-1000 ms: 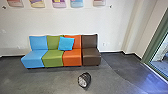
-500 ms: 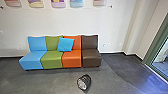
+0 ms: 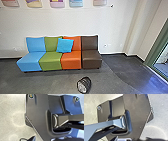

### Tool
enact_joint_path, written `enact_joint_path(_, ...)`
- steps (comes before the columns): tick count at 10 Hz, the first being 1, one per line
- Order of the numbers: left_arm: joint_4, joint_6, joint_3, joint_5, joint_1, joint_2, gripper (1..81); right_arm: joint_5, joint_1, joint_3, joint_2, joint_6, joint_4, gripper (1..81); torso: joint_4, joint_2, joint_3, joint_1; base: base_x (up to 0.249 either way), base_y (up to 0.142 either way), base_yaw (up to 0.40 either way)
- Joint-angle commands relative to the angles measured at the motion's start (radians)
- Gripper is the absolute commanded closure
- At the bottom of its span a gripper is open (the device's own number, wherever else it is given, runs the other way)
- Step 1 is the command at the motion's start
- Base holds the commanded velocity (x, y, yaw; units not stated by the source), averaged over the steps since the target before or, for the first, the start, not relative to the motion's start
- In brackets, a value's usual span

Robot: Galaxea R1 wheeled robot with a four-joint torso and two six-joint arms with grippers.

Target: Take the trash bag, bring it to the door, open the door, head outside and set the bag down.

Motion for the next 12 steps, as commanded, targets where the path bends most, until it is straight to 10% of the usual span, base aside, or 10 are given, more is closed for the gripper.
enact_joint_path(1,0.003,-0.001,-0.002,0.063,-0.022,-0.007,1.0,-0.053,0.016,0.004,-0.011,-0.004,-0.003,1.0,0.0,0.0,0.0,0.0,0.136,0.0,0.0)
enact_joint_path(12,0.002,0.001,-0.002,0.063,-0.02,-0.007,1.0,-0.053,0.011,0.004,-0.011,-0.004,-0.003,1.0,0.0,0.0,0.0,0.0,0.136,0.0,0.0)
